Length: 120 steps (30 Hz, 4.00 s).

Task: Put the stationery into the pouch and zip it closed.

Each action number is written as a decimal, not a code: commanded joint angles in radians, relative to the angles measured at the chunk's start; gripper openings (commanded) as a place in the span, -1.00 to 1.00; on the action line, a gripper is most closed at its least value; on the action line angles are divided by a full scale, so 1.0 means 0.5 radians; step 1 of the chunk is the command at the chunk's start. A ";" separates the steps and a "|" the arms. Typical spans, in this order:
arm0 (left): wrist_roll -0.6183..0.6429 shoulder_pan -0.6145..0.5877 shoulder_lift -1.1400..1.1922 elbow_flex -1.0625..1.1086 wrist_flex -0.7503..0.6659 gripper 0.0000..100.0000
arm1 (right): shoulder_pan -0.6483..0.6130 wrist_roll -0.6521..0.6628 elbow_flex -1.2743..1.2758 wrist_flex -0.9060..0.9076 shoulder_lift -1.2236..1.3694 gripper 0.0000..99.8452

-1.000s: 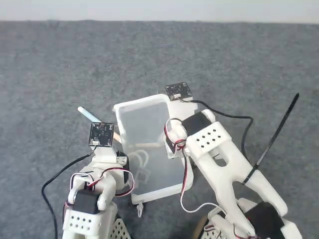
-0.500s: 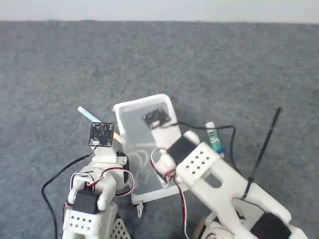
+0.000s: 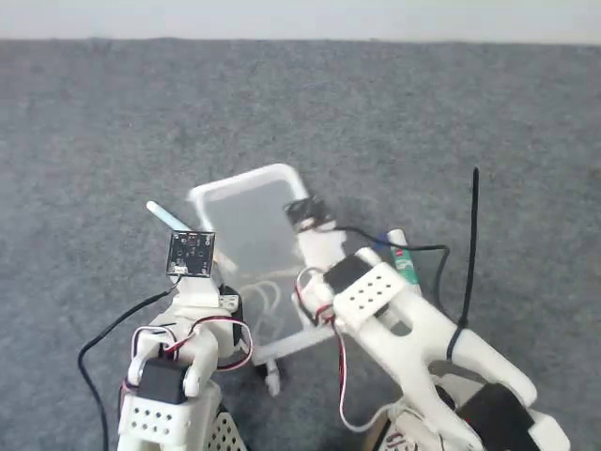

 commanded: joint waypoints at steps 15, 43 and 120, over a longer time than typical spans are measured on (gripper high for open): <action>0.003 0.000 -0.049 -0.023 0.018 -0.97 | 0.351 0.313 -0.104 -0.984 0.241 -0.99; 0.003 0.000 -0.049 -0.023 0.018 -0.97 | -0.318 0.138 -0.061 0.695 -0.615 -0.99; 0.003 0.000 -0.049 -0.023 0.018 -0.97 | 0.180 -0.684 -0.568 0.130 0.367 -0.67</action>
